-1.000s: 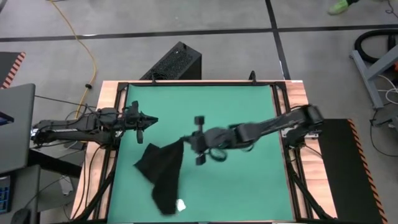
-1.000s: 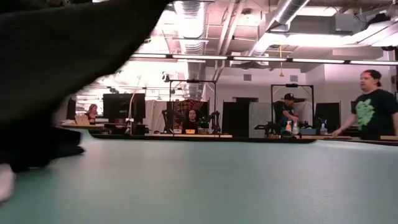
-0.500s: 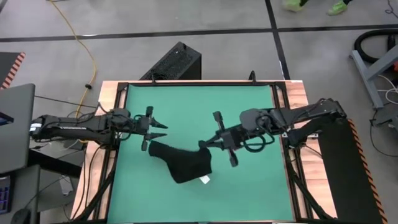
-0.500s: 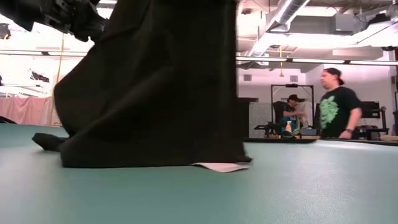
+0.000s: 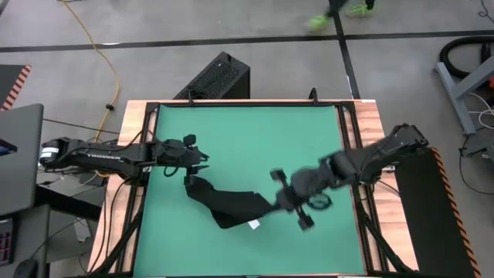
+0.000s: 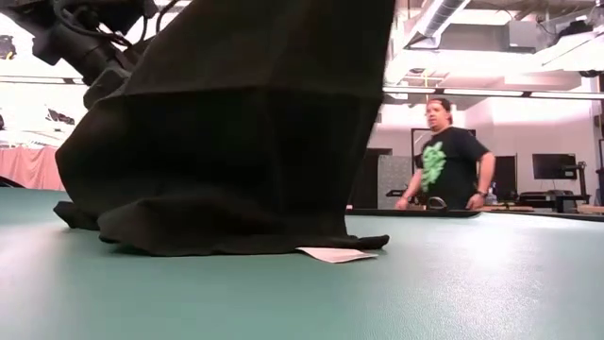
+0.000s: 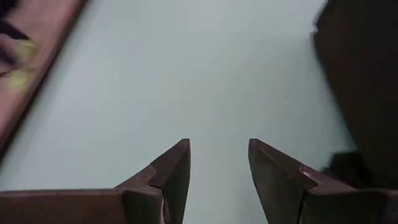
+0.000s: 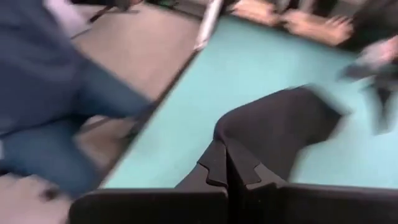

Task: Roll towel
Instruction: Roll the black towel

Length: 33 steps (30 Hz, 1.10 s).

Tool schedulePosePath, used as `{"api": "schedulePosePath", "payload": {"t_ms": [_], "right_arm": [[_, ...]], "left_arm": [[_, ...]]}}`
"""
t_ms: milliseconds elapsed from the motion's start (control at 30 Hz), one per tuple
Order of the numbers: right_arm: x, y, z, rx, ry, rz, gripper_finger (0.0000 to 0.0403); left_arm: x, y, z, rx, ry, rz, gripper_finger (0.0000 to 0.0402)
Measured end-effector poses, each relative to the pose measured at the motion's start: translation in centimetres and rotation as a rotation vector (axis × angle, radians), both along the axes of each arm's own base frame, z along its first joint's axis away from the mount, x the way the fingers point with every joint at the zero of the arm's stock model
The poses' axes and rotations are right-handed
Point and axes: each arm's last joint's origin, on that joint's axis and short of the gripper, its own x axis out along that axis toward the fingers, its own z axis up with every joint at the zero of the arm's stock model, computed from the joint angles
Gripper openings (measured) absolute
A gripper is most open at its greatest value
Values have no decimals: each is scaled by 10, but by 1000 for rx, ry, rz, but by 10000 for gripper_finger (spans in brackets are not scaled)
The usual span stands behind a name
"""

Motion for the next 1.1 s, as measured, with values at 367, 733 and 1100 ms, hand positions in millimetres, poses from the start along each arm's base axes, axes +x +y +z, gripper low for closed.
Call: {"api": "schedulePosePath", "payload": {"t_ms": [367,733,1100], "right_arm": [[22,94,-85,105,221,32,5],[41,125,-160,226,465,-206,5],[44,132,-163,295,469,-234,5]], "left_arm": [[8,-2,-7,-57,12,-140,153],[24,-8,-19,-172,9,-300,150],[88,-10,-20,-154,63,-438,149]]}}
